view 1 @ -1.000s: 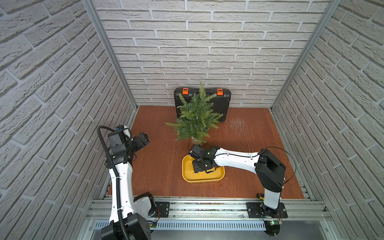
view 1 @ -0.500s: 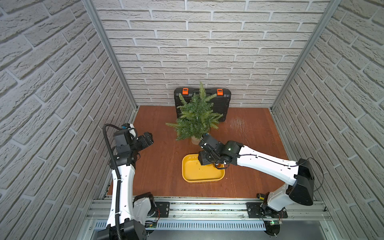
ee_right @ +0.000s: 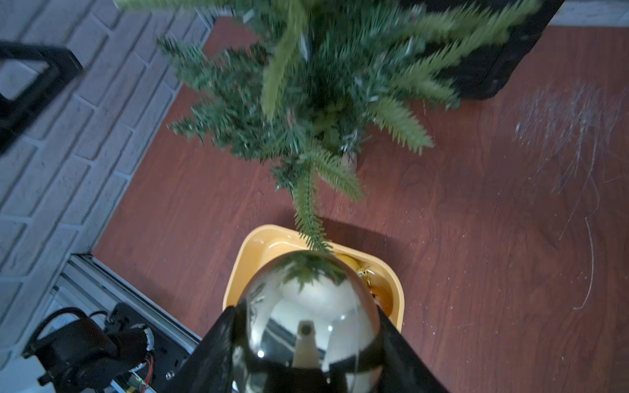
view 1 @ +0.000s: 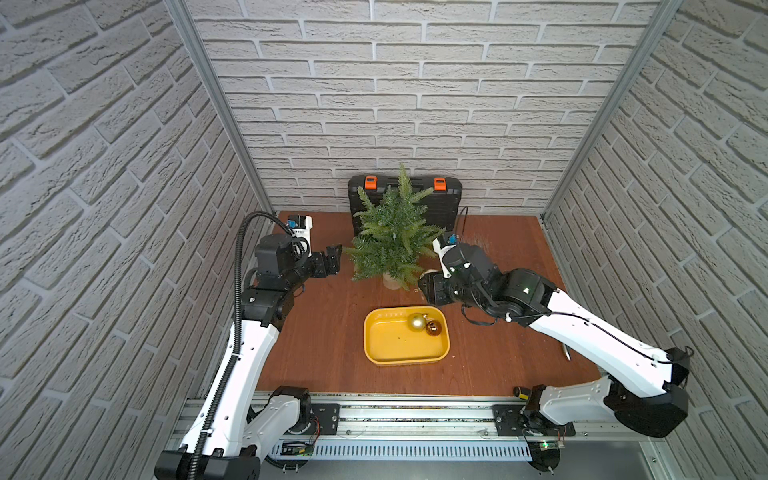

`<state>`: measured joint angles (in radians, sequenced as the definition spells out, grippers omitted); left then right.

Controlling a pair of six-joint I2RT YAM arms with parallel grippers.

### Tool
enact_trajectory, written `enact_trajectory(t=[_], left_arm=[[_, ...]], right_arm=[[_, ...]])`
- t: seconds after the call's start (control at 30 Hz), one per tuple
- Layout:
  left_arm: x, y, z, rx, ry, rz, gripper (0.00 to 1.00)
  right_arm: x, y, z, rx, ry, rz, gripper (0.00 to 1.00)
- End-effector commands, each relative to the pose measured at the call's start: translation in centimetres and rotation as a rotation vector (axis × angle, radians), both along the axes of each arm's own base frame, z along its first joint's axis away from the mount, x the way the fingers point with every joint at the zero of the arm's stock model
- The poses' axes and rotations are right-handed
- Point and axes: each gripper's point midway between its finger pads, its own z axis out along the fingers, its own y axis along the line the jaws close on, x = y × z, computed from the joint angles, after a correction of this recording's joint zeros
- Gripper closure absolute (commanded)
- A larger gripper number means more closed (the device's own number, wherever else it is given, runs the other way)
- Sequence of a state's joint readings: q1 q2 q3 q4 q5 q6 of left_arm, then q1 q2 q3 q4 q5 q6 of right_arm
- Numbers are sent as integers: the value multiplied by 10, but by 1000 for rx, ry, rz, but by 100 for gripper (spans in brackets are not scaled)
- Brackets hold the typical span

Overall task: Decorate the small christmas tree with ornaments
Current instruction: Pick up an ornament from the container, then hang an ornament on the christmas tree.

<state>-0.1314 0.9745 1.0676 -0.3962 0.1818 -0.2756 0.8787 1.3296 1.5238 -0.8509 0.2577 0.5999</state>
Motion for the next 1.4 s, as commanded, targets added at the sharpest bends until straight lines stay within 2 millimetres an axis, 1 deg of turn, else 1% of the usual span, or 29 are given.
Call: enact_trajectory(t=[0.0, 0.03, 0.07, 0.17, 0.23, 0.3, 0.4, 0.53, 0.63, 0.7, 0.87, 1.1, 1.27, 1.37], left_arm=[[5, -2, 28, 55, -128, -20, 6], [4, -1, 26, 63, -135, -15, 7], [2, 0, 24, 70, -141, -11, 7], [-4, 5, 6, 91, -149, 0, 5], [-9, 8, -1, 110, -137, 9, 5], [-10, 12, -1, 127, -133, 30, 5], [-10, 14, 2, 131, -144, 38, 5], [-11, 14, 0, 126, -139, 37, 5], [-10, 14, -1, 126, -134, 38, 5], [-9, 14, -2, 124, -130, 41, 5], [-8, 16, -4, 121, -123, 44, 6], [-8, 24, -2, 115, -127, 71, 6], [-7, 28, -1, 98, -131, 78, 6], [-6, 31, 1, 81, -135, 87, 6]], right_arm=[[12, -11, 38, 15, -107, -16, 46], [16, -13, 48, 21, -129, -25, 46], [18, -15, 53, 23, -141, -31, 46], [28, -21, 75, 40, -187, -47, 47], [35, -22, 88, 41, -216, -52, 47], [40, -25, 99, 42, -240, -59, 46], [50, -28, 112, 41, -272, -73, 46], [64, -36, 124, 33, -302, -101, 46], [75, -47, 124, 22, -302, -132, 46], [83, -54, 120, 17, -291, -151, 46], [98, -68, 101, 11, -231, -178, 46], [115, -78, 68, 1, -144, -194, 46], [127, -82, 51, 13, -107, -205, 46], [134, -84, 45, 10, -94, -210, 46]])
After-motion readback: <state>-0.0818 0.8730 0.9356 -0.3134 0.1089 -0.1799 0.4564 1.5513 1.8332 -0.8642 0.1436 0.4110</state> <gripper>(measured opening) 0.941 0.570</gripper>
